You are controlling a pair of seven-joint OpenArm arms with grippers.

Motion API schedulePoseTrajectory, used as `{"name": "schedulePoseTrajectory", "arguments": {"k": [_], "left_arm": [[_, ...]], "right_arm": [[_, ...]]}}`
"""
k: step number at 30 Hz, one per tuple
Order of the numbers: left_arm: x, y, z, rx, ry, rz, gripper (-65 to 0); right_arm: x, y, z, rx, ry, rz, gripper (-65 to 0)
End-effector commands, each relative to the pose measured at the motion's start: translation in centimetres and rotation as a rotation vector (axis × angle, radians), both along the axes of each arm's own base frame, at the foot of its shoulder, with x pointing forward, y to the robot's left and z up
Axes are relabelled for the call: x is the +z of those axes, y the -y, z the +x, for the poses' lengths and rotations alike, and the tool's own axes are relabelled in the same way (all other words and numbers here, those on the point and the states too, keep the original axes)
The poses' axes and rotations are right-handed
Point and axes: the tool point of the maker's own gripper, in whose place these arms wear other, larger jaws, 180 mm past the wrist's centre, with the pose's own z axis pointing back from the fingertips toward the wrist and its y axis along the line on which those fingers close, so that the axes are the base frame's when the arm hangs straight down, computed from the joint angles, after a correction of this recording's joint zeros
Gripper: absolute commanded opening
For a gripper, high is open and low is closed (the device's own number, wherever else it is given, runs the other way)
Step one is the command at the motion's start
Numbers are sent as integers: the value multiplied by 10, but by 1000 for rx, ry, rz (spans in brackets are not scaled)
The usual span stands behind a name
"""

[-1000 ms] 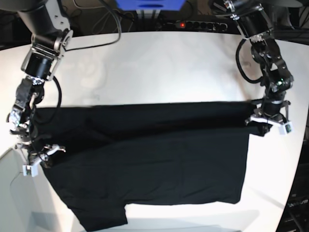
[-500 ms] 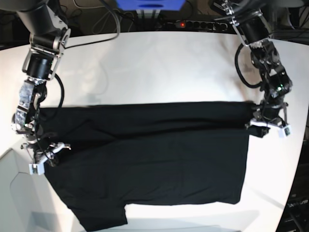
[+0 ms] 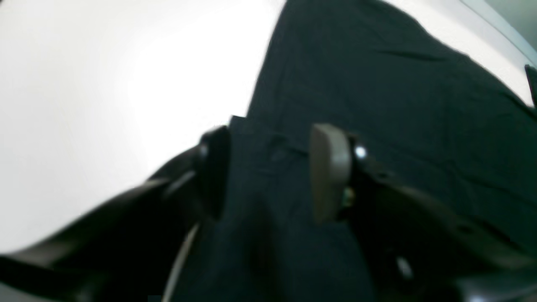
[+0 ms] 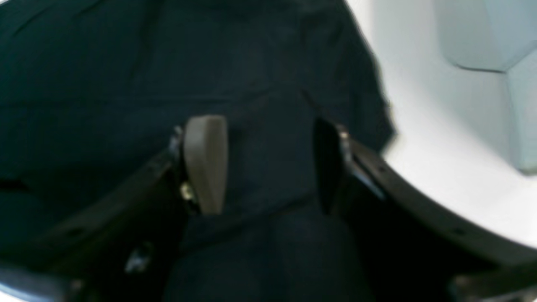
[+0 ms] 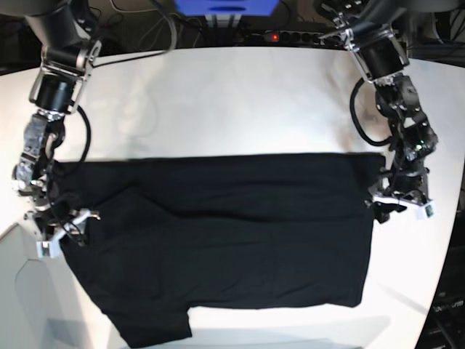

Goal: Fold the T-shirt properly

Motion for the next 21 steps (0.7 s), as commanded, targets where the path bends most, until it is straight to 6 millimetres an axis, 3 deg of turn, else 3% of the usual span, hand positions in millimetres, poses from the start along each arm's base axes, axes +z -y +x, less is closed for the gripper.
{"name": "schedulePoseTrajectory", "arguments": {"k": [1, 9, 15, 19, 21], "left_arm": [[18, -3, 2, -1, 56, 28, -316], [-30, 4, -39, -2, -65, 8, -316], [-57, 5, -49, 13, -130, -26, -316], [-55, 0, -48, 35, -98, -14, -316], [-53, -3, -53, 39, -96, -2, -316]], "right_arm": [[27, 3, 10, -3, 84, -8, -298], [18, -4, -26, 26, 71, -64, -299], [4, -7, -52, 41, 38, -84, -299], [-6, -5, -62, 36, 15, -84, -296], [-6, 8, -68, -2, 14, -84, -295]]}}
